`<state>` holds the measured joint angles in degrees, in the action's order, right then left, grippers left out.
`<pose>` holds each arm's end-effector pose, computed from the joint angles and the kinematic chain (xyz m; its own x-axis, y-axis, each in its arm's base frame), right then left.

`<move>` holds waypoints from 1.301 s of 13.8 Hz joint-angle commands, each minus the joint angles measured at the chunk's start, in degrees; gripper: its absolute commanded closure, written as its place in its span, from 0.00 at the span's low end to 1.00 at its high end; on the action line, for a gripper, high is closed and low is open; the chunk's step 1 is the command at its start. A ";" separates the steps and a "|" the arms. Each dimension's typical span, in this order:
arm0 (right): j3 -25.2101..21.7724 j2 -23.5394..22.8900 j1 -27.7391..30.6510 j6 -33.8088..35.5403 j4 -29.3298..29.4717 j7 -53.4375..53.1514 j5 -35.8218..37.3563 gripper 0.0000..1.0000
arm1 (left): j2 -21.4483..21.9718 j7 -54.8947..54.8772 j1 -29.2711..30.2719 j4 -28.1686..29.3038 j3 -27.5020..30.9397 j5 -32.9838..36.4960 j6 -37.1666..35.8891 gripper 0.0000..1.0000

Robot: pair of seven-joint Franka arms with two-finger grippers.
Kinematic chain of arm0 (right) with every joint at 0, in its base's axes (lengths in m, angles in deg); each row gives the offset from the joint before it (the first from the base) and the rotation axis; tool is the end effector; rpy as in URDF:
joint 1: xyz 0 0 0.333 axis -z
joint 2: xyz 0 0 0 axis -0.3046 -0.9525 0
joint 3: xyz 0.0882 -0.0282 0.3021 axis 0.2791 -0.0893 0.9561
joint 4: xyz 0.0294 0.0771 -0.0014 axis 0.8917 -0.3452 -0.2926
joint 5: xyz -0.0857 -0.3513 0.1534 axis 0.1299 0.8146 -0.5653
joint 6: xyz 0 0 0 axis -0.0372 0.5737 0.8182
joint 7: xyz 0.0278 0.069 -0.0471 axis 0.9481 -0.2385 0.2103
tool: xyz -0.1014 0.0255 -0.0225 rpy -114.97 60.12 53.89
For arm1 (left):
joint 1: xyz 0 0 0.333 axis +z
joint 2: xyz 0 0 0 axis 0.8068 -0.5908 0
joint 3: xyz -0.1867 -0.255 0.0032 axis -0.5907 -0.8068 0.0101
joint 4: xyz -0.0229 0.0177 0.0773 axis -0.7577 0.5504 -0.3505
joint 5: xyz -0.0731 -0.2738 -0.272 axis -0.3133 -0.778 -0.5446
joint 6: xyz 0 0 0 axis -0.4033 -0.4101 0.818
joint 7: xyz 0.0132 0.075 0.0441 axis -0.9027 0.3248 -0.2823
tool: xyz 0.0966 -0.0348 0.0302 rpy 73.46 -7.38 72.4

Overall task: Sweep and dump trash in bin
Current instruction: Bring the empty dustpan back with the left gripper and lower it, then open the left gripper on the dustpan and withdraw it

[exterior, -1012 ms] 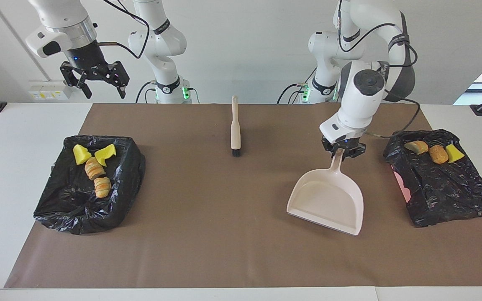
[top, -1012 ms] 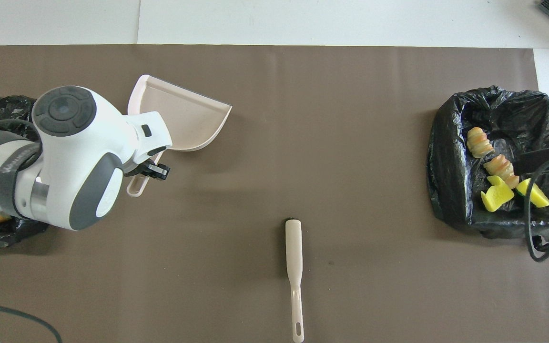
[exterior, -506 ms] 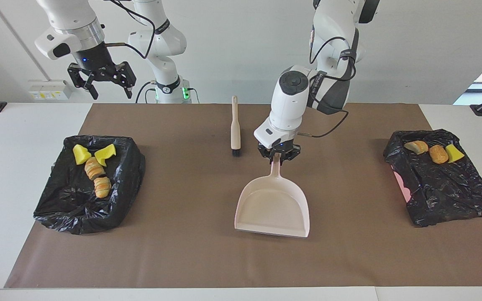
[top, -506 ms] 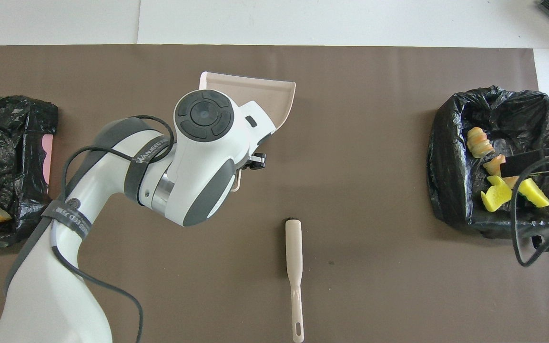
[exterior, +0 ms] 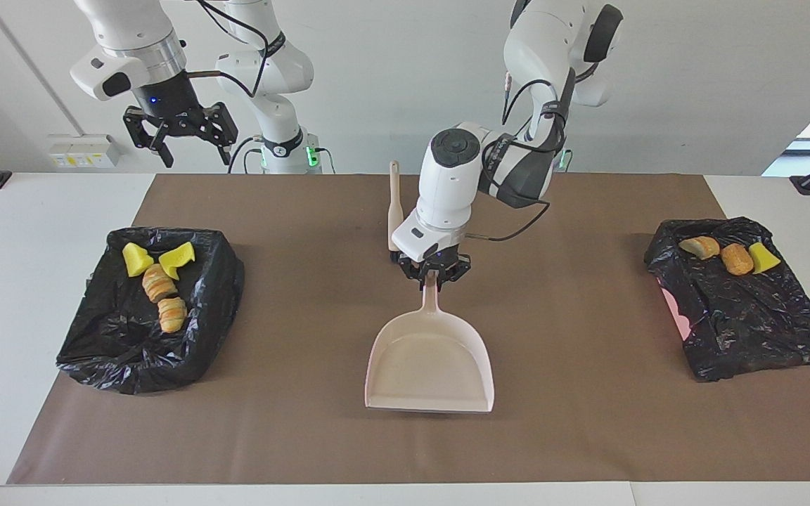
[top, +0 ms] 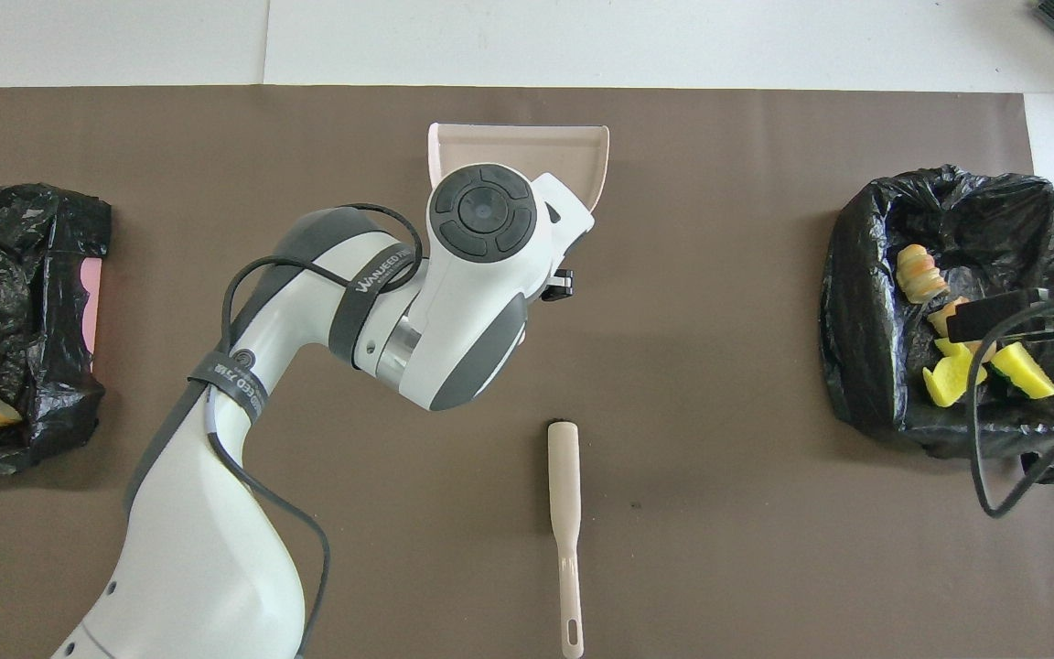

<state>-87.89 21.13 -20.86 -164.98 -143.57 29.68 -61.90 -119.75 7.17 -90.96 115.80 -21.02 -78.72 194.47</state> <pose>0.5246 0.0175 0.6665 0.9989 0.0407 0.0212 0.0407 -0.9992 -0.0011 0.5679 -0.4379 0.4118 0.9917 -0.1088 0.0685 -0.1129 -0.9919 0.0589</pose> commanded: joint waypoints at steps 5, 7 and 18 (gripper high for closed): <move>0.20 1.27 0.57 -0.47 -1.46 0.59 -0.29 0.00 | -6.50 2.16 -3.26 -5.19 1.20 -0.49 0.34 1.00; 0.20 1.27 0.57 -0.47 -1.46 0.59 -0.29 0.00 | -6.24 2.16 -3.26 -4.06 1.20 -0.93 0.69 1.00; 0.20 1.27 0.57 -0.47 -1.46 0.59 -0.29 0.00 | -4.40 2.16 -3.35 -2.12 1.29 -0.31 -0.54 0.15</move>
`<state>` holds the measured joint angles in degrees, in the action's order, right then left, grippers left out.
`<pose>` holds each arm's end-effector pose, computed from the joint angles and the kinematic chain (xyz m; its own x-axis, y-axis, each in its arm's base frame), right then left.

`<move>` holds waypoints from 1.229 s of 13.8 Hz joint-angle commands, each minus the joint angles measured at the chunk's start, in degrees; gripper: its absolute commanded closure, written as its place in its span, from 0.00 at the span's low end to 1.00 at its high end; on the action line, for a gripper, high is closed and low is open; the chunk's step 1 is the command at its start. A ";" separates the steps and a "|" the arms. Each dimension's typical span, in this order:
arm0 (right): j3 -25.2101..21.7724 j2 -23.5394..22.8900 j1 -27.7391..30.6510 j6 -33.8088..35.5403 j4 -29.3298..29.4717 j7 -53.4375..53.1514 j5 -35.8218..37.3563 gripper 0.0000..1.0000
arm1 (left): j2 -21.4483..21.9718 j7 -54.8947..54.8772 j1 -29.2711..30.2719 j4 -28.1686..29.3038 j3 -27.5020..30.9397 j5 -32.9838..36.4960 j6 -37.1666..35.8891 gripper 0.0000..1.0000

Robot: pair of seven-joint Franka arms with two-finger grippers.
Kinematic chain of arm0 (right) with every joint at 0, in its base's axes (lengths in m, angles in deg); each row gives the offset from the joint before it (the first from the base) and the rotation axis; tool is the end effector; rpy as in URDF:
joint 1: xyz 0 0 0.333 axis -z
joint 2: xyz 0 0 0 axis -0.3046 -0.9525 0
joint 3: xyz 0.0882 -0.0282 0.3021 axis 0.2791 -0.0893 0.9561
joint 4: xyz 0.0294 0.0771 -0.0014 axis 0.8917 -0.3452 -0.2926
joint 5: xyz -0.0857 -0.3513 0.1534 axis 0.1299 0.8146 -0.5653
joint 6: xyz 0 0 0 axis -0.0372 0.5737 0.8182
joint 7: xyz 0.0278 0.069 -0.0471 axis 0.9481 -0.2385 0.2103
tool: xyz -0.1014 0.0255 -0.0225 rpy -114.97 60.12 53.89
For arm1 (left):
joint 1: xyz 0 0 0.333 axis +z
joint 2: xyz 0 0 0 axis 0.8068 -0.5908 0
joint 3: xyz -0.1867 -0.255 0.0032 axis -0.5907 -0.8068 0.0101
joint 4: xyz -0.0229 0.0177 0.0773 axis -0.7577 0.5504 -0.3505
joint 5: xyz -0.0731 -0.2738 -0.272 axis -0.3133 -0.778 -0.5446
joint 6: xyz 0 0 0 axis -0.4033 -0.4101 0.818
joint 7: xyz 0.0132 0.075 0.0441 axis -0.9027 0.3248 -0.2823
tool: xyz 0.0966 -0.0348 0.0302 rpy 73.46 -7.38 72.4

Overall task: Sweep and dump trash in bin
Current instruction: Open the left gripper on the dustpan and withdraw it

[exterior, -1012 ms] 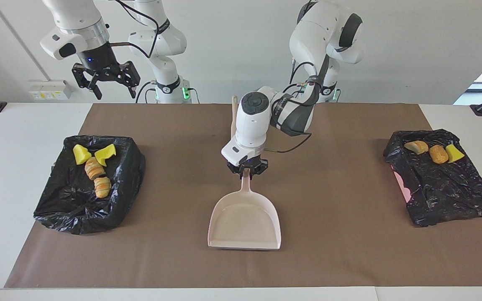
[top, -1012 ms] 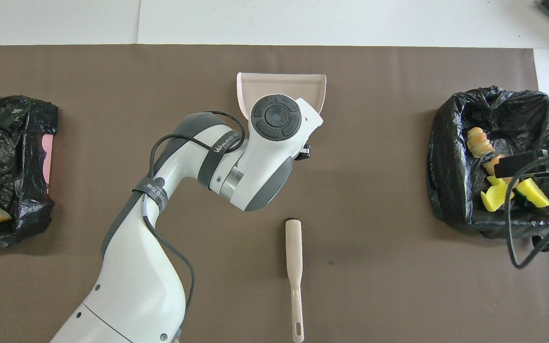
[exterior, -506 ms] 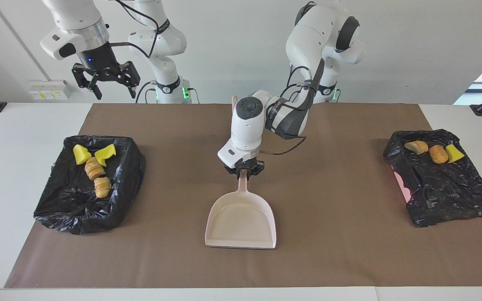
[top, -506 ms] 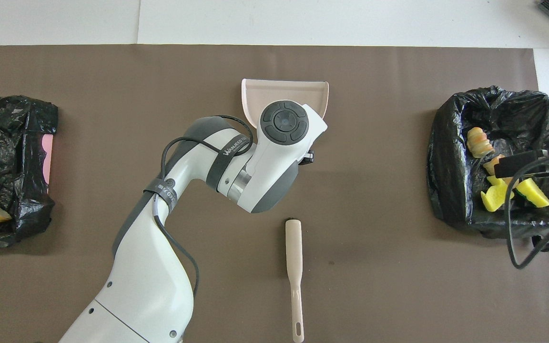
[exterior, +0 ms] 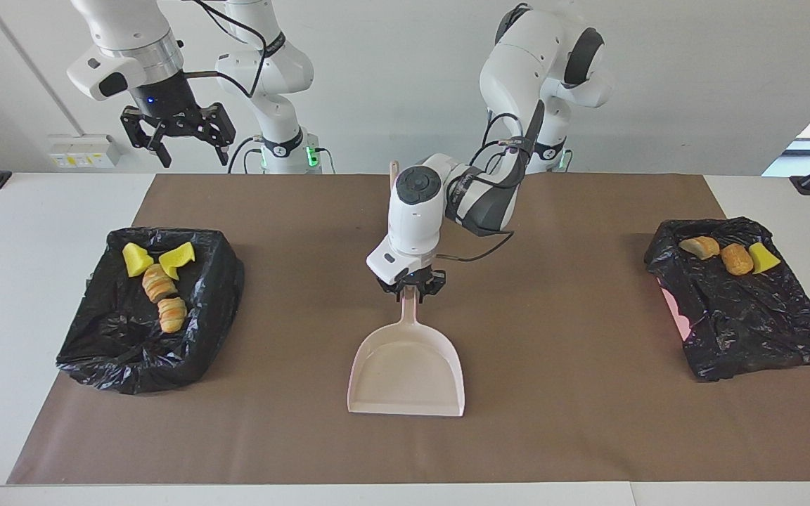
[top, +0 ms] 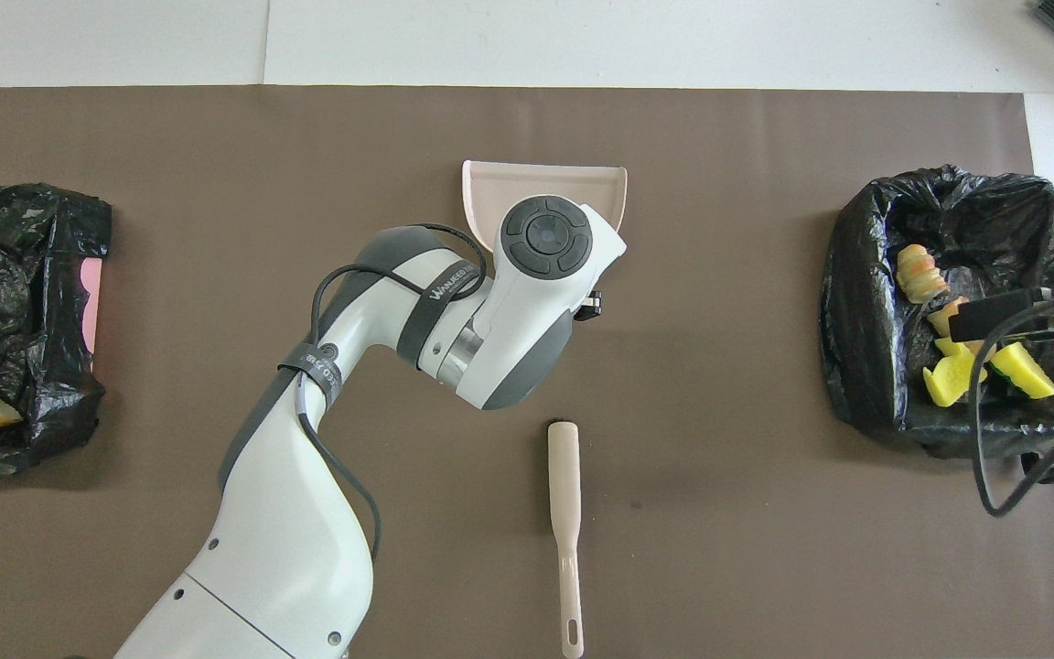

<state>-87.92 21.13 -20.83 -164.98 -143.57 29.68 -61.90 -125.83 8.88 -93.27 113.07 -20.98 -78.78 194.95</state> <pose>0.5246 0.0169 0.6665 0.9990 0.0396 0.0212 0.0397 -0.9992 -0.0011 0.5611 -0.4692 0.3587 0.9926 -0.1193 0.0241 -0.1200 -0.9922 0.0348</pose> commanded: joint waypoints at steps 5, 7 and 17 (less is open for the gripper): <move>0.23 1.27 0.55 -0.47 -1.46 0.59 -0.29 0.00 | 16.60 -4.00 1.94 12.63 1.78 -0.26 -1.72 0.00; 0.23 1.27 0.55 -0.47 -1.46 0.59 -0.29 0.00 | 23.28 -10.32 5.53 17.74 1.78 -0.26 -2.24 0.00; 0.23 1.27 0.55 -0.47 -1.46 0.59 -0.29 0.00 | 36.32 -42.14 28.30 9.96 2.39 -0.87 -28.05 0.00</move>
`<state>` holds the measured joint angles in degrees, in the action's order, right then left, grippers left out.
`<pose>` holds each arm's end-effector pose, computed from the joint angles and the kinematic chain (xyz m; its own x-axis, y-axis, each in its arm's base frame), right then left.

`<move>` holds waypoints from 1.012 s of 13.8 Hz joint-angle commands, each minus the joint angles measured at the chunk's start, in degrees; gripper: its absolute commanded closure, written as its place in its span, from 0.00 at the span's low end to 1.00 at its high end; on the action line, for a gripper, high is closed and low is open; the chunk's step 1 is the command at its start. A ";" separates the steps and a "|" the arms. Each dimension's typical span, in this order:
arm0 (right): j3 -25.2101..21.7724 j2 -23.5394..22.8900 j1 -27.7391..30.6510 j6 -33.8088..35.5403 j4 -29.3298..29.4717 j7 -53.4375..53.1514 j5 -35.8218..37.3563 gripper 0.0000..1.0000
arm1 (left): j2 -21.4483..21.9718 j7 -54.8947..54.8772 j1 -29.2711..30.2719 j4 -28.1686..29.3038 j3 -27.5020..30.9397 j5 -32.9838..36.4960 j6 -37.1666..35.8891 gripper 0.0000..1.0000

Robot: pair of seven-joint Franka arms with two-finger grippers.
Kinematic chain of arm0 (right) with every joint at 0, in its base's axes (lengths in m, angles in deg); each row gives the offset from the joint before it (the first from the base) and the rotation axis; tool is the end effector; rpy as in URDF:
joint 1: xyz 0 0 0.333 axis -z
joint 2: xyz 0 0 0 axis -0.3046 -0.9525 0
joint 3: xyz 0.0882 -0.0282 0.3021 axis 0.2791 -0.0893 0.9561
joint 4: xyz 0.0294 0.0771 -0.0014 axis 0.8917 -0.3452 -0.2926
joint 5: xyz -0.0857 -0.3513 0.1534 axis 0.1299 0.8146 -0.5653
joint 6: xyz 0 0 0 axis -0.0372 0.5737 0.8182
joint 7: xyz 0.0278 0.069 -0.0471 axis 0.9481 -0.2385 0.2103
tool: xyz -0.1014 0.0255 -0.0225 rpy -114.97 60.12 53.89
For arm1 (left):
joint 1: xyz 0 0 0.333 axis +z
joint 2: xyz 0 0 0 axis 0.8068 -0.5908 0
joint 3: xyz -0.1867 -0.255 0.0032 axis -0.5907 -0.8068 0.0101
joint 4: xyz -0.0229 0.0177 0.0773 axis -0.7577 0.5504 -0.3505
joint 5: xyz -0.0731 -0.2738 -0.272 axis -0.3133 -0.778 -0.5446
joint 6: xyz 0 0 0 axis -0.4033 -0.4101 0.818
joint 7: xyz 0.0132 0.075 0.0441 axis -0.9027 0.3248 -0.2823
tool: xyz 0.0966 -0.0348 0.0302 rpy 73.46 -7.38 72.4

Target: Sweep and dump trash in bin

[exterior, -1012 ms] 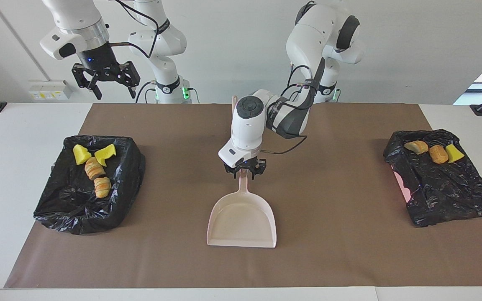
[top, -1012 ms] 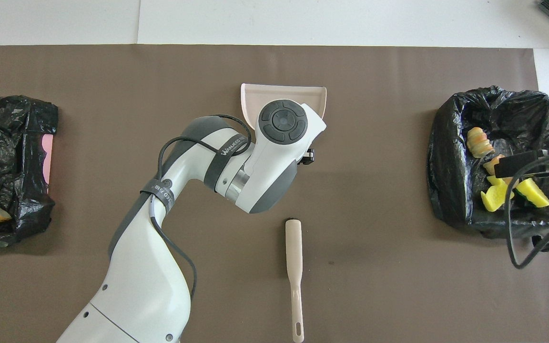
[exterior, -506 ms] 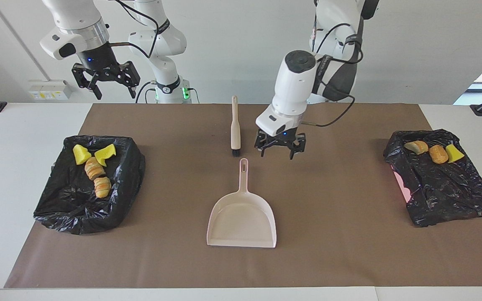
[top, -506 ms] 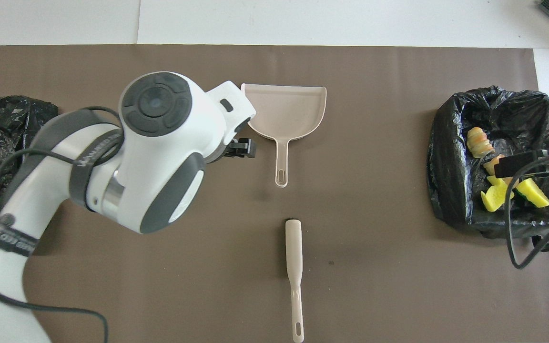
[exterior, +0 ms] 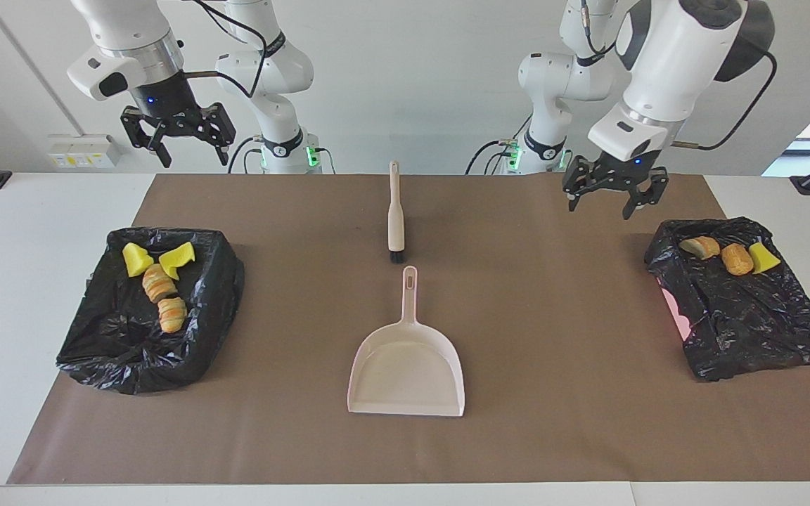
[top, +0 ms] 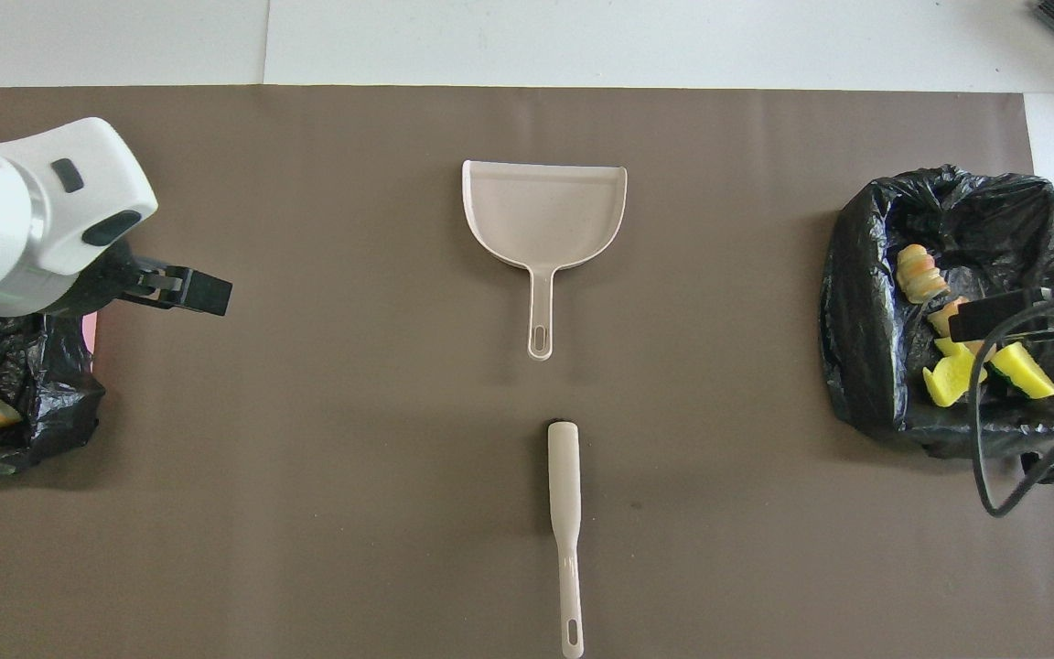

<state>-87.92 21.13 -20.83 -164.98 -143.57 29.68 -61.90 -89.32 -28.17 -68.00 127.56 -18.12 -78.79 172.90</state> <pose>0.5246 0.0169 0.6665 0.9990 0.0396 0.0212 0.0397 -0.9992 -0.0011 0.5477 -0.1158 0.6195 0.9598 -0.2778 0.0394 -0.2784 -0.9604 0.0099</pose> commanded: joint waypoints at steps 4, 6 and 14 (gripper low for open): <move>0.23 1.27 0.55 -0.47 -1.46 0.51 -0.29 0.00 | -0.54 -9.08 7.00 -11.13 -0.46 -0.59 -15.17 0.00; 0.23 1.27 0.55 -0.47 -1.38 0.59 -0.29 0.00 | -0.80 -9.08 7.62 -12.81 -0.64 -0.50 -16.59 0.00; 0.23 1.27 0.55 -0.47 -1.46 0.59 -0.29 0.00 | 1.66 -8.46 7.71 -11.85 -0.90 -0.33 -15.63 0.00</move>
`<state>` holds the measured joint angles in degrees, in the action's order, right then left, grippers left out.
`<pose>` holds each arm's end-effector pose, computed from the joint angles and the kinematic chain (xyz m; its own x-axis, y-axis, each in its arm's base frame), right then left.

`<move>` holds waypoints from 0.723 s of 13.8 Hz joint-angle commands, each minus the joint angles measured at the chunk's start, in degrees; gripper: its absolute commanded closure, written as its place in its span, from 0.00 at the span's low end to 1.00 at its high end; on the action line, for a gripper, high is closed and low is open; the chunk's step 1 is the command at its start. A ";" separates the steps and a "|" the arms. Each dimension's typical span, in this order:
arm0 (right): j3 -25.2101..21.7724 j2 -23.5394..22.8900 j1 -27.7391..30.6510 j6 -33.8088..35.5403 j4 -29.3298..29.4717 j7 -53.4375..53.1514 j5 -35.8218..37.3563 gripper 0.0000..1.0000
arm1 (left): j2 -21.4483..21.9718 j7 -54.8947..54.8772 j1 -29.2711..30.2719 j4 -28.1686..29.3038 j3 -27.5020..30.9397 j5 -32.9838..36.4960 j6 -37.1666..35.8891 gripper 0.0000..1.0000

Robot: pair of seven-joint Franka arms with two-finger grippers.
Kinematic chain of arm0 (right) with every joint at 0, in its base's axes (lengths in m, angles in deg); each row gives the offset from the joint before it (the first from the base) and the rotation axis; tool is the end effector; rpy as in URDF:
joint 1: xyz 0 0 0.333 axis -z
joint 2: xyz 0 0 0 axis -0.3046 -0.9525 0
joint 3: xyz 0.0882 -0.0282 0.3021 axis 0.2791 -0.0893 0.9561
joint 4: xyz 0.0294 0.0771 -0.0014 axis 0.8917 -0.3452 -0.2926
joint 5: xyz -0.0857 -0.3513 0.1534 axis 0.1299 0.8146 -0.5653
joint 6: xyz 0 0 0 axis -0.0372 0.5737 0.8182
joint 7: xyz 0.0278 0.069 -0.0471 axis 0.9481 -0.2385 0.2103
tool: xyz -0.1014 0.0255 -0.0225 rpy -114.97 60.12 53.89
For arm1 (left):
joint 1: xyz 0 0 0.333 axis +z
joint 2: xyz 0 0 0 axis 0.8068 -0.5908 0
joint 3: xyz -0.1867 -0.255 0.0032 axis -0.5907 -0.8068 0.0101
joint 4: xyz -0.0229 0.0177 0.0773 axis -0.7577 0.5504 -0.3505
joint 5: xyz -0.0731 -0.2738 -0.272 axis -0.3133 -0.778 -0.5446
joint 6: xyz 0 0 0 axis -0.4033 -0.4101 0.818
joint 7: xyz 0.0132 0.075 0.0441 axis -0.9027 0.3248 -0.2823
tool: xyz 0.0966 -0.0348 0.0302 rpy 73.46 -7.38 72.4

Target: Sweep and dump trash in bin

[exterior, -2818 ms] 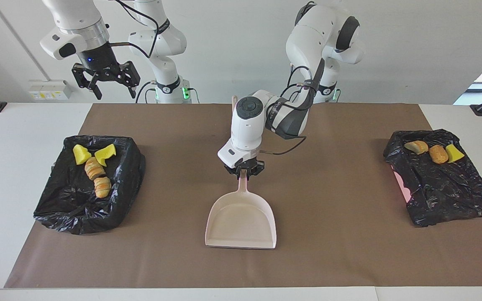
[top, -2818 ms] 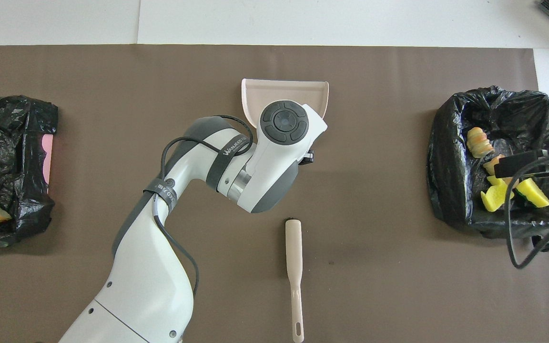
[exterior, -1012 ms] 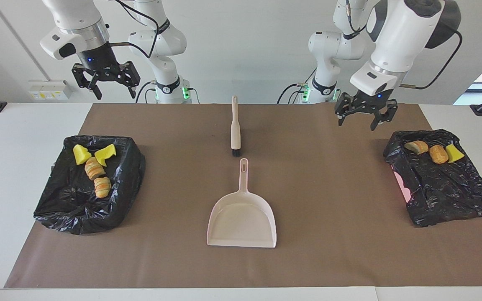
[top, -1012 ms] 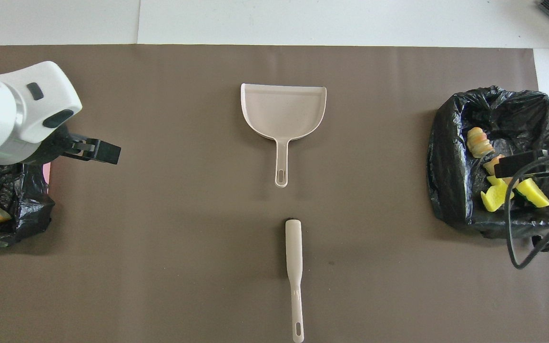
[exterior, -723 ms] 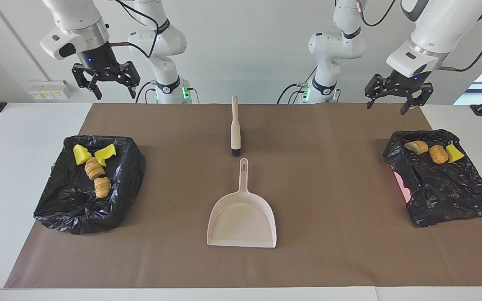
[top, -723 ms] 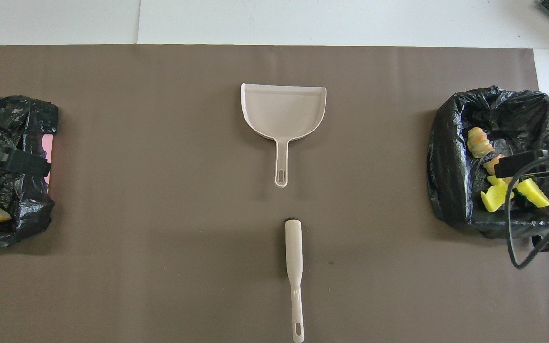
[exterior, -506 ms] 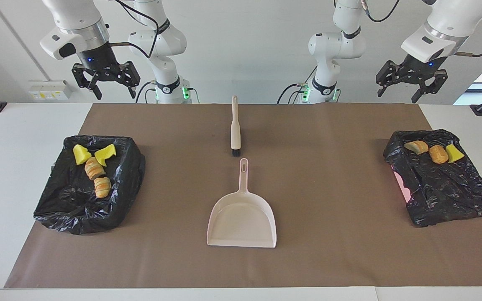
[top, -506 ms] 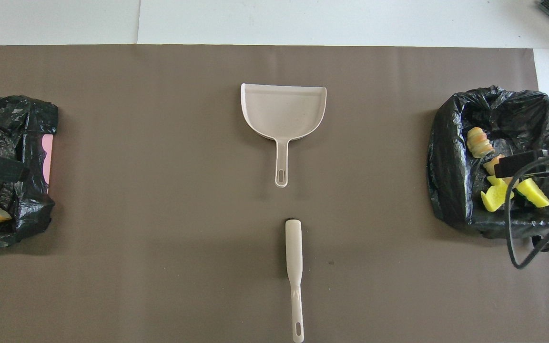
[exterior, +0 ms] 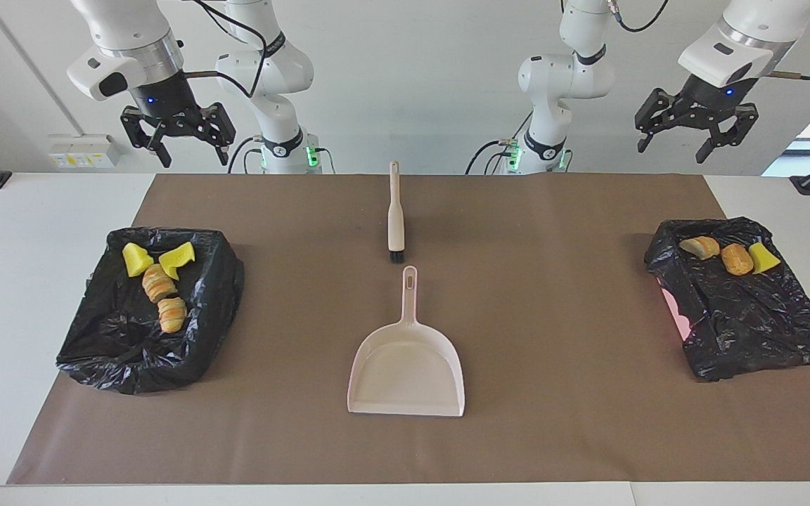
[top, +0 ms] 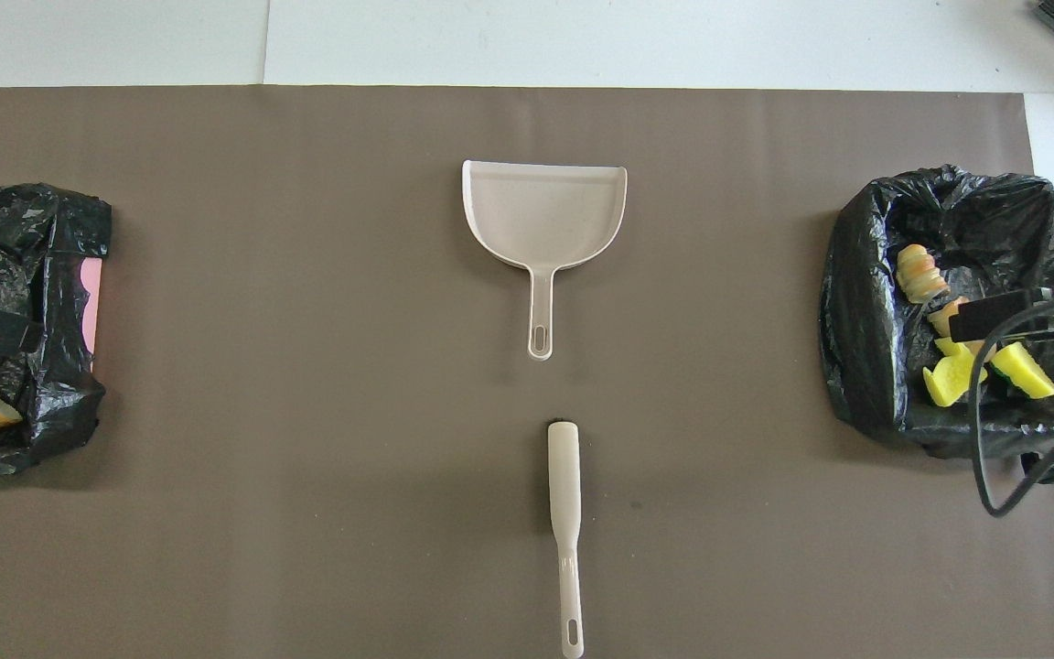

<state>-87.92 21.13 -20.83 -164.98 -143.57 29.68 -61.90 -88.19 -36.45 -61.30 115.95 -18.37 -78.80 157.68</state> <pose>0.5246 0.0169 0.6665 0.9990 0.0396 0.0212 0.0397 -0.9992 -0.0011 0.5208 -0.0502 0.7004 0.9502 -0.3118 -0.0016 -0.3117 -0.9501 0.0142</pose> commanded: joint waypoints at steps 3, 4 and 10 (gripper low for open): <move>0.23 1.27 0.55 -0.47 -1.46 0.59 -0.29 0.00 | 0.52 0.08 0.92 -0.24 -0.65 -0.23 -0.31 0.00; 0.23 1.27 0.55 -0.47 -1.46 0.51 -0.29 0.00 | 0.44 0.08 0.92 -0.24 -0.74 -0.23 -0.22 0.00; 0.23 1.27 0.55 -0.47 -1.46 0.59 -0.29 0.00 | 0.09 0.61 0.83 -0.41 -0.83 -0.15 -0.04 0.00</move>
<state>-87.92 21.13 -20.83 -164.98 -143.57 29.68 -61.90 -88.03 -36.27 -61.25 115.95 -18.88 -78.80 157.72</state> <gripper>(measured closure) 0.000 0.000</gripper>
